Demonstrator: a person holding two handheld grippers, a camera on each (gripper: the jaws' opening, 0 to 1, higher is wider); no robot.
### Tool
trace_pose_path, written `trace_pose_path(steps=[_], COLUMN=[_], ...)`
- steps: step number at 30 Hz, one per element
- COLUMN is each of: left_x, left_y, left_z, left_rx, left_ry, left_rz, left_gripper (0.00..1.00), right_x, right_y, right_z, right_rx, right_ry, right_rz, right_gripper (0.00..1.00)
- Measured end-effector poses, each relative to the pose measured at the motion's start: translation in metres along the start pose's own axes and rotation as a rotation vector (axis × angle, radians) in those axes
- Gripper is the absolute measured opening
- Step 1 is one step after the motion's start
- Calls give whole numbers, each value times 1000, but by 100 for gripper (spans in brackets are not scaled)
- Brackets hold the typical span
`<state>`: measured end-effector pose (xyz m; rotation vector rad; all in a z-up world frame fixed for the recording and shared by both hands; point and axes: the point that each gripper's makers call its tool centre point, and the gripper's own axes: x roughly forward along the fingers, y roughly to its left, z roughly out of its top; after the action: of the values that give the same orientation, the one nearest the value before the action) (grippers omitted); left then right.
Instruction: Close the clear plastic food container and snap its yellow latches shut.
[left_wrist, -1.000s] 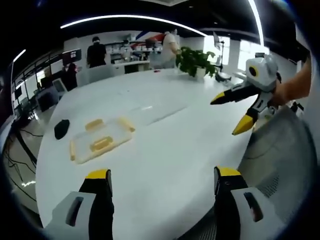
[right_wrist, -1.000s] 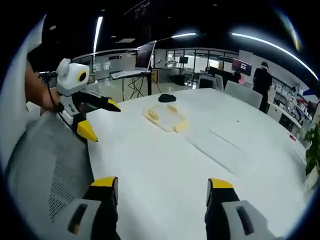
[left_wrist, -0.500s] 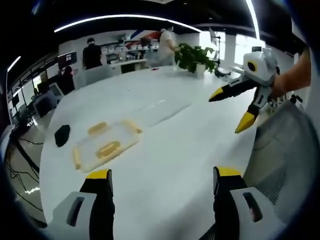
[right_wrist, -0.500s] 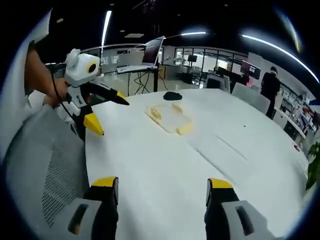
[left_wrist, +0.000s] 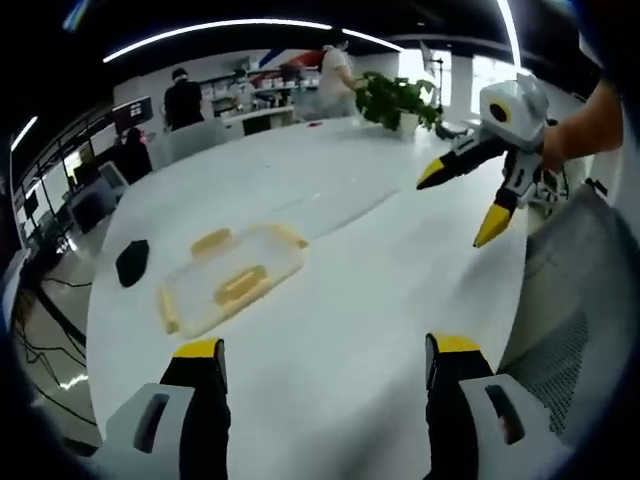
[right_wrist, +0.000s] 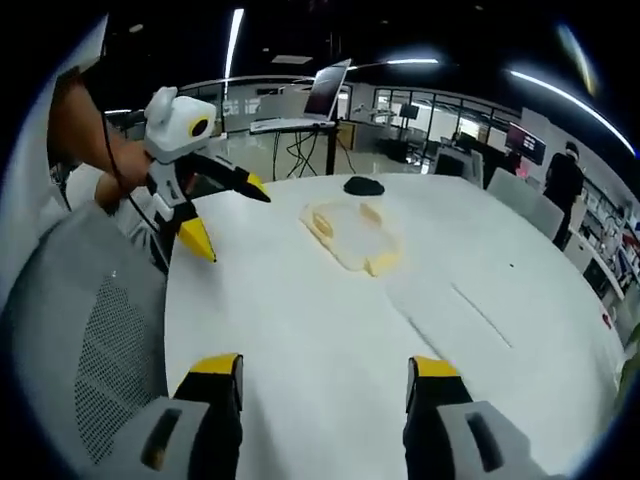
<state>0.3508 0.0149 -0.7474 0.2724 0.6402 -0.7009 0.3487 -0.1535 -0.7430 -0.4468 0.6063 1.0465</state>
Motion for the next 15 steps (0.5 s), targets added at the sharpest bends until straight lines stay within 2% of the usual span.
trace_pose_path(steps=[15], left_x=[3], left_y=[30], left_z=[-7], left_rx=[-11], left_ry=[29], left_rz=[8], left_gripper=[77], right_x=[26], right_y=[-9], right_z=[12], right_rx=[-38], right_ry=[8], right_rz=[40], right_gripper=[65])
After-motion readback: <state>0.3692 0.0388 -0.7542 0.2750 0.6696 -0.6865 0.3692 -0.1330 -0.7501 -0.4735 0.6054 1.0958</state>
